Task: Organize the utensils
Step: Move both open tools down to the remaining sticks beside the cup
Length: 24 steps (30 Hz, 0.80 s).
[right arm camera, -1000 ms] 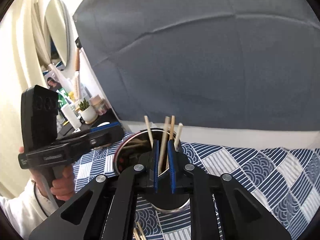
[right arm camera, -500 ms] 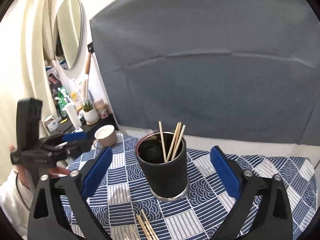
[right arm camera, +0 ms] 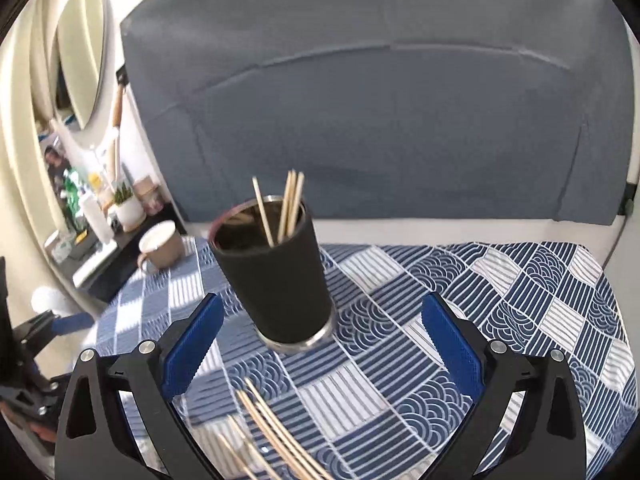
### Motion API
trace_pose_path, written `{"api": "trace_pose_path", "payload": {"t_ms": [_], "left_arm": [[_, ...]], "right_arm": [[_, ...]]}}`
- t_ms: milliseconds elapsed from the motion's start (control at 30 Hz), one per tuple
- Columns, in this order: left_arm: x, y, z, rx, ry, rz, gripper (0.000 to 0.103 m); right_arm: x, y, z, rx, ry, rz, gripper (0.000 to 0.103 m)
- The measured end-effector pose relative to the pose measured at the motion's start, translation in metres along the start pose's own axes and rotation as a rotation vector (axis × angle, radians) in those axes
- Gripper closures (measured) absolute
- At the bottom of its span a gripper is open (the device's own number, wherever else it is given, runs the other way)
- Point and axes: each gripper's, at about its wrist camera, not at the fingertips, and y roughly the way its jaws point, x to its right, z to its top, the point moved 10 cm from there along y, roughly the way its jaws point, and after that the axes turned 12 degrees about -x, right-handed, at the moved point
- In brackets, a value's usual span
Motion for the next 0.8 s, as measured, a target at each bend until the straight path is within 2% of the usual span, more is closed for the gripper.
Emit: {"api": "trace_pose_path", "payload": {"t_ms": [100,167,333,433,600,733,800], "left_arm": [[0.007,0.006,-0.016,-0.022,-0.081,0.046,0.006],[0.014,0.009,-0.029,-0.025,-0.181,0.059,0.006],[0.029,0.023,-0.059,-0.052,-0.354,0.121,0.006],[0.04,0.035,-0.075,-0.069,-0.45,0.142,0.006],[0.052,0.05,-0.097,-0.089,-0.588,0.196,0.006],[0.061,0.059,-0.108,-0.091,-0.696,0.208,0.006],[0.062,0.062,-0.113,-0.103,-0.732,0.25,0.006]], "right_arm": [[-0.003,0.015,-0.013,-0.094,-0.099,0.086,0.008],[-0.001,0.025,-0.022,-0.157,-0.14,0.112,0.008],[-0.004,0.049,-0.046,-0.274,-0.291,0.154,0.008],[-0.01,0.061,-0.062,-0.325,-0.407,0.183,0.008],[-0.018,0.079,-0.086,-0.401,-0.521,0.235,0.009],[-0.021,0.093,-0.104,-0.45,-0.576,0.251,0.009],[-0.021,0.101,-0.111,-0.473,-0.597,0.247,0.009]]}}
